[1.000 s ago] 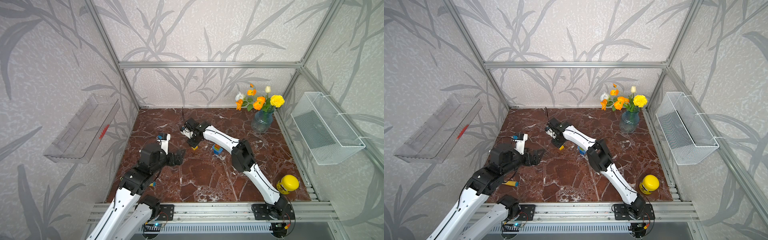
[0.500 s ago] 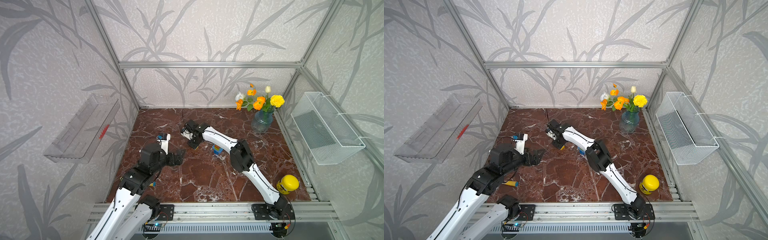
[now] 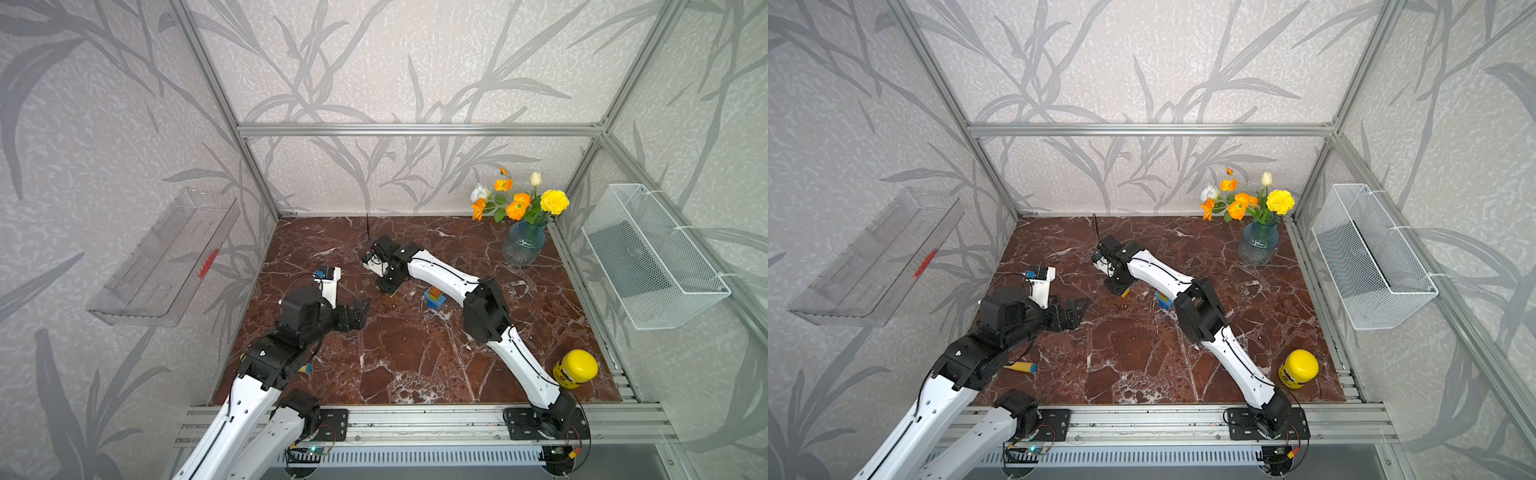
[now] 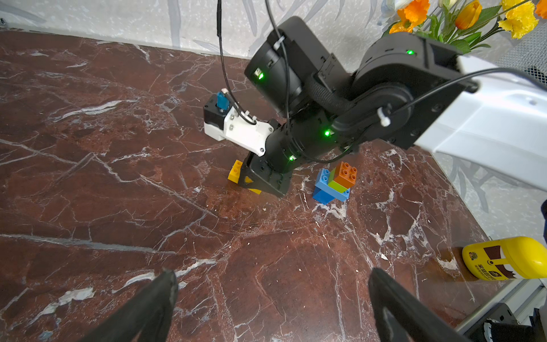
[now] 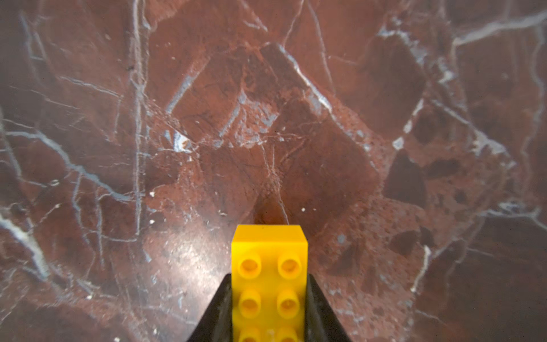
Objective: Assemble the letter f with lego
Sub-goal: Pick up the lego brick from the center of the board, then assemble the lego brick with the lego brick.
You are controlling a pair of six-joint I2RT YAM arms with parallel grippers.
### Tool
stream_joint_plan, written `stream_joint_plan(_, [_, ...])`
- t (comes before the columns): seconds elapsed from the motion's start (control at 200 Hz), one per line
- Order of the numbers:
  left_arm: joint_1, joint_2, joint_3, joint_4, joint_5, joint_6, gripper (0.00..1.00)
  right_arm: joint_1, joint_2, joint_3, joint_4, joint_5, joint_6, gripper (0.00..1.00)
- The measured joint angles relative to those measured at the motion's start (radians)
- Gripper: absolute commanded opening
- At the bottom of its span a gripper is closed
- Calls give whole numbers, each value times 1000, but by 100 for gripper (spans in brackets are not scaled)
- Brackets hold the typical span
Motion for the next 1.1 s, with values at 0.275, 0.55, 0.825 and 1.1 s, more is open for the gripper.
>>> stream_joint_plan(0.275, [0, 133, 45, 58, 42, 14, 99, -68, -212, -2, -61, -31, -38, 22])
stream_joint_plan(0.55, [-8, 250, 111, 206, 146, 55, 99, -142, -373, -32, -129, -51, -74, 22])
stream_joint_plan(0.825, [-127, 355, 52, 397, 205, 118, 100, -182, -499, -251, -149, -54, -97, 22])
stream_joint_plan(1.1, [-274, 353, -212, 578, 111, 164, 99, -185, -647, -521, -95, -61, -136, 23])
